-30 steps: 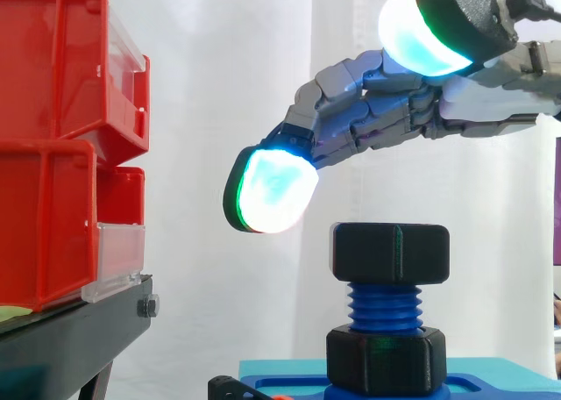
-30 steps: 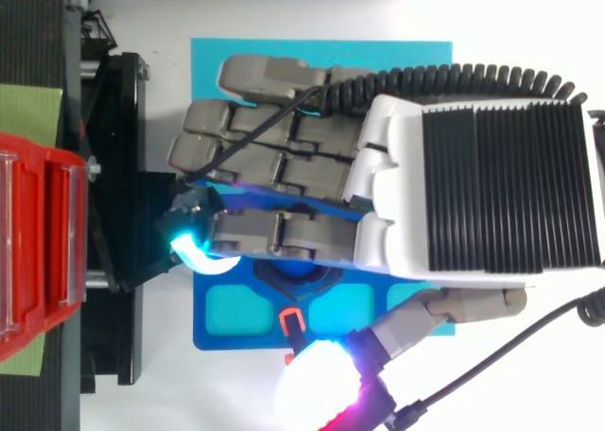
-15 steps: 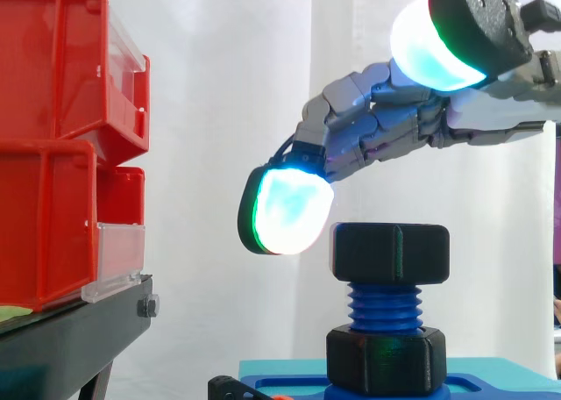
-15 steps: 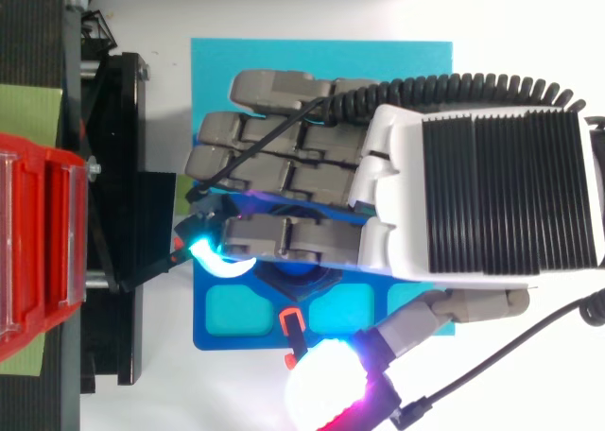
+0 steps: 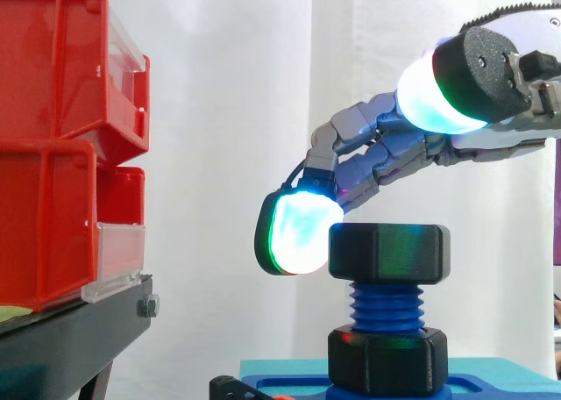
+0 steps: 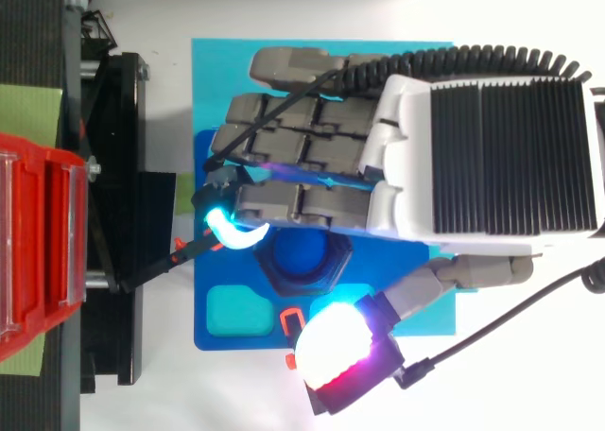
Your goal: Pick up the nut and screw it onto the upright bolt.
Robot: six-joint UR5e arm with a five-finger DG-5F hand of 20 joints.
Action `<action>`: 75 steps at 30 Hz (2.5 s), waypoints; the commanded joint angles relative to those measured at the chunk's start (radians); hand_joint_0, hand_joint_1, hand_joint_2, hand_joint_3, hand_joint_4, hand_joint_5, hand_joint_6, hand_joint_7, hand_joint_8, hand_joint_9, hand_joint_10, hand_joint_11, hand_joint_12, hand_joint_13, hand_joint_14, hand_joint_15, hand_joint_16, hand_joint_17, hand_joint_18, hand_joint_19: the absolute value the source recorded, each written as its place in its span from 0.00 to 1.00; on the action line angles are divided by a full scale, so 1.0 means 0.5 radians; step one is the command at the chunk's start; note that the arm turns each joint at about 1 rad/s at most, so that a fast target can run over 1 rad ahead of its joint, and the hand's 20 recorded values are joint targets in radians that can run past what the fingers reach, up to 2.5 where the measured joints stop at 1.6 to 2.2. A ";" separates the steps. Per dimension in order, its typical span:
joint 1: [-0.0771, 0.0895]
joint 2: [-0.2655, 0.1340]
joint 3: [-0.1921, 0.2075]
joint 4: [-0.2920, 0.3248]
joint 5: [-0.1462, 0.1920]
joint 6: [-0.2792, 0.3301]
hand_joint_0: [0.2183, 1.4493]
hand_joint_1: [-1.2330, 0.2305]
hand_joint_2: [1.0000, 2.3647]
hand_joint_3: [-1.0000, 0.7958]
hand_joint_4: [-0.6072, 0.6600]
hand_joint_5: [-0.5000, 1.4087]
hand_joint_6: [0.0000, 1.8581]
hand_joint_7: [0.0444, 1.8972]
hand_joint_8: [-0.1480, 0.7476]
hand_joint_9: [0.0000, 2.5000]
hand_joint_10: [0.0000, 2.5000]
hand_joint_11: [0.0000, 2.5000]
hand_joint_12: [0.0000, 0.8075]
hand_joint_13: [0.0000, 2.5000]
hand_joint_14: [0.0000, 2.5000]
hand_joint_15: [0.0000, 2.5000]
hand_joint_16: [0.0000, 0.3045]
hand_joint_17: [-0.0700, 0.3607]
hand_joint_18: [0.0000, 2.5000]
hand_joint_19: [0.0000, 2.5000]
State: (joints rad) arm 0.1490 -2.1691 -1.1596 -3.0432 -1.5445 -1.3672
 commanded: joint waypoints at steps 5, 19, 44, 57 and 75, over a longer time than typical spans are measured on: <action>-0.031 0.000 0.031 -0.034 -0.016 -0.002 0.23 0.80 0.00 0.28 0.68 0.22 0.27 0.65 0.46 0.22 0.00 0.00 0.24 0.19 0.00 0.00 0.06 0.25 0.09 0.00; -0.059 0.000 0.116 -0.126 -0.031 -0.005 0.25 0.80 0.00 0.28 0.67 0.25 0.27 0.80 0.45 0.26 0.00 0.00 0.22 0.21 0.00 0.00 0.05 0.25 0.11 0.00; -0.114 -0.006 0.322 -0.393 -0.175 -0.079 0.21 0.85 0.00 0.28 0.57 0.16 0.27 0.30 0.39 0.11 0.00 0.00 0.38 0.05 0.00 0.00 0.11 0.34 0.00 0.00; -0.019 -0.006 0.080 0.043 -0.163 0.105 0.21 0.87 0.00 0.28 0.57 0.16 0.27 0.30 0.38 0.10 0.00 0.00 0.38 0.04 0.00 0.00 0.12 0.35 0.00 0.00; 0.000 -0.055 0.080 0.095 -0.157 0.105 0.21 0.87 0.00 0.28 0.58 0.17 0.27 0.32 0.39 0.12 0.00 0.00 0.39 0.06 0.00 0.00 0.12 0.35 0.00 0.00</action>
State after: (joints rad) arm 0.1498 -2.1902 -1.1191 -3.0051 -1.6208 -1.3132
